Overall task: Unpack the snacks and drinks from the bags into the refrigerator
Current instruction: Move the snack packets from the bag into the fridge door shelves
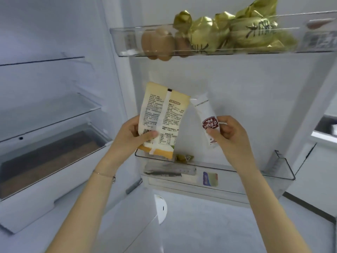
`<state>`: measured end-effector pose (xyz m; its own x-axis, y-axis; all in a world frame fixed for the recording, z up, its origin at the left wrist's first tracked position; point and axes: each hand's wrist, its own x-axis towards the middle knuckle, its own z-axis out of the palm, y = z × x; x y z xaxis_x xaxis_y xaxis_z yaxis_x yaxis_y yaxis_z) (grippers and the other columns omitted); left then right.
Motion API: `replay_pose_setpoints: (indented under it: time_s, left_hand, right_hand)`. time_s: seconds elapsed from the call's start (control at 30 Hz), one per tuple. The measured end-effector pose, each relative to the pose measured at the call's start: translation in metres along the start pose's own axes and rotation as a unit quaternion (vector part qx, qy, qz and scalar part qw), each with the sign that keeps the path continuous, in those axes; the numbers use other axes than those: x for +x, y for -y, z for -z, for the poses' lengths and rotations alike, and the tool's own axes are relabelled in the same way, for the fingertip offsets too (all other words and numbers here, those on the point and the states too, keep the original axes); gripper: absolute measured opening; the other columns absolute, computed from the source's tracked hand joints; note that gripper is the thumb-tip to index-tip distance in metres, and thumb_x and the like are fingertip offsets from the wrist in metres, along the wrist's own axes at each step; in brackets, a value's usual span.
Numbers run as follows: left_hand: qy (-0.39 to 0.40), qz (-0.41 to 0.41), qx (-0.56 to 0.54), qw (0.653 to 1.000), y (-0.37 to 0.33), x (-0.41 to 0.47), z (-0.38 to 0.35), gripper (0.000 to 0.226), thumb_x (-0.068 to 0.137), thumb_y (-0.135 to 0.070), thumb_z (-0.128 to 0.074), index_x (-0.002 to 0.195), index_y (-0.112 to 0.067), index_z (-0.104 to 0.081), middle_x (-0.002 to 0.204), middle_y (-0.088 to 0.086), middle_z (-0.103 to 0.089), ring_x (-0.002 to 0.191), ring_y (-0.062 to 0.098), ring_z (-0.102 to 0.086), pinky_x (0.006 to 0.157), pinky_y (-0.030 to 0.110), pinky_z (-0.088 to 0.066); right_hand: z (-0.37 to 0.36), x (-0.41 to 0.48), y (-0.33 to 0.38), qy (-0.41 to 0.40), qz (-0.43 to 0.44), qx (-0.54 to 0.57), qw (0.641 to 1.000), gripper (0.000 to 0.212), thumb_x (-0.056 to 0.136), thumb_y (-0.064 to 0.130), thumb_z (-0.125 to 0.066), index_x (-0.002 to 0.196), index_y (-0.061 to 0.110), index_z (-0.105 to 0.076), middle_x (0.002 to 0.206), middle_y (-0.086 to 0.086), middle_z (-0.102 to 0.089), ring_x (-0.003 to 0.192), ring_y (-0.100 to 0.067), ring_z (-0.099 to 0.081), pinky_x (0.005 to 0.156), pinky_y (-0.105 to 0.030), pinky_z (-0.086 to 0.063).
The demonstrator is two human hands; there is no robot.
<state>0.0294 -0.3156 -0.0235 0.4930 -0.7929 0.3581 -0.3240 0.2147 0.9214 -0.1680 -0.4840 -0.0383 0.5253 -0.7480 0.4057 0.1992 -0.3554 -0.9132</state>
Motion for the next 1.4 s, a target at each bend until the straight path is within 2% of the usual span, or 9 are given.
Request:
replay_pose_setpoints:
  time_s: [0.3, 0.6, 0.77, 0.87, 0.97, 1.07, 1.17, 1.3, 1.4]
  left_hand:
    - [0.211, -0.023, 0.151, 0.966, 0.01, 0.045, 0.003, 0.032, 0.083, -0.016, -0.074, 0.114, -0.013, -0.067, 0.109, -0.006, -0.073, 0.098, 0.013, -0.07, 0.076, 0.036, -0.059]
    - [0.311, 0.032, 0.25, 0.916, 0.016, 0.058, -0.003, 0.019, 0.085, -0.026, -0.073, 0.1, -0.019, -0.063, 0.092, -0.004, -0.076, 0.081, 0.014, -0.072, 0.066, 0.028, -0.058]
    - [0.356, 0.029, 0.303, 0.884, 0.021, 0.059, -0.013, 0.014, 0.093, -0.033, -0.062, 0.082, -0.028, -0.069, 0.072, -0.016, -0.069, 0.059, -0.001, -0.056, 0.056, 0.016, -0.038]
    - [0.368, 0.041, 0.334, 0.867, 0.027, 0.063, -0.018, 0.028, 0.093, -0.038, -0.061, 0.085, -0.014, -0.073, 0.08, 0.007, -0.069, 0.064, 0.01, -0.054, 0.061, 0.024, -0.037]
    - [0.349, 0.036, 0.374, 0.859, 0.033, 0.066, -0.026, 0.035, 0.091, -0.039, -0.064, 0.085, -0.005, -0.071, 0.076, 0.009, -0.062, 0.065, 0.01, -0.052, 0.06, 0.021, -0.036]
    - [0.295, 0.017, 0.415, 0.861, 0.04, 0.064, -0.032, 0.025, 0.088, -0.041, -0.066, 0.096, -0.017, -0.073, 0.09, -0.004, -0.067, 0.081, 0.009, -0.059, 0.066, 0.018, -0.041]
    - [0.258, 0.018, 0.438, 0.861, 0.046, 0.057, -0.031, 0.023, 0.089, -0.046, -0.064, 0.095, -0.025, -0.068, 0.09, -0.013, -0.065, 0.082, 0.004, -0.057, 0.066, 0.02, -0.043]
    - [0.181, 0.004, 0.395, 0.901, 0.042, 0.038, -0.02, 0.03, 0.094, -0.046, -0.056, 0.116, -0.028, -0.064, 0.105, -0.015, -0.066, 0.096, 0.006, -0.062, 0.082, 0.028, -0.051]
    - [0.1, -0.05, 0.422, 0.899, 0.042, 0.014, -0.02, 0.048, 0.092, -0.059, -0.047, 0.134, -0.035, -0.051, 0.121, -0.018, -0.058, 0.107, 0.004, -0.054, 0.093, 0.026, -0.043]
  right_hand:
    - [0.014, -0.012, -0.007, -0.063, 0.001, -0.113, 0.992, 0.014, 0.087, 0.009, -0.068, 0.093, 0.02, -0.061, 0.088, 0.012, -0.07, 0.069, -0.003, -0.065, 0.058, -0.016, -0.053]
    - [0.026, -0.014, -0.017, -0.022, -0.037, -0.188, 0.981, 0.018, 0.086, 0.015, -0.07, 0.089, 0.031, -0.064, 0.089, 0.017, -0.069, 0.077, -0.001, -0.064, 0.063, -0.019, -0.053]
    - [0.028, -0.014, -0.019, -0.013, -0.053, -0.205, 0.977, 0.018, 0.085, 0.017, -0.07, 0.089, 0.034, -0.063, 0.092, 0.016, -0.069, 0.082, -0.005, -0.065, 0.068, -0.026, -0.055]
    - [0.026, -0.014, -0.016, -0.012, -0.047, -0.197, 0.979, 0.018, 0.086, 0.017, -0.07, 0.09, 0.033, -0.064, 0.091, 0.015, -0.069, 0.077, 0.0, -0.063, 0.067, -0.02, -0.051]
    - [0.025, -0.013, -0.012, 0.011, -0.043, -0.207, 0.977, 0.015, 0.086, 0.018, -0.07, 0.092, 0.031, -0.065, 0.091, 0.018, -0.068, 0.076, 0.003, -0.062, 0.066, -0.016, -0.049]
    - [0.026, -0.014, -0.008, 0.035, -0.045, -0.224, 0.973, 0.013, 0.086, 0.02, -0.07, 0.092, 0.032, -0.067, 0.092, 0.018, -0.067, 0.082, -0.002, -0.064, 0.069, -0.019, -0.052]
    - [0.028, -0.013, -0.006, 0.052, -0.045, -0.251, 0.965, 0.017, 0.086, 0.02, -0.07, 0.09, 0.036, -0.065, 0.095, 0.017, -0.065, 0.083, -0.001, -0.062, 0.065, -0.01, -0.047]
    - [0.029, -0.011, -0.005, 0.103, -0.065, -0.279, 0.952, 0.02, 0.084, 0.019, -0.072, 0.093, 0.036, -0.067, 0.097, 0.017, -0.067, 0.085, 0.0, -0.061, 0.069, -0.012, -0.046]
    - [0.024, -0.007, -0.007, 0.146, -0.073, -0.293, 0.942, 0.022, 0.078, 0.016, -0.076, 0.092, 0.032, -0.071, 0.089, 0.016, -0.069, 0.078, 0.004, -0.061, 0.065, -0.007, -0.044]
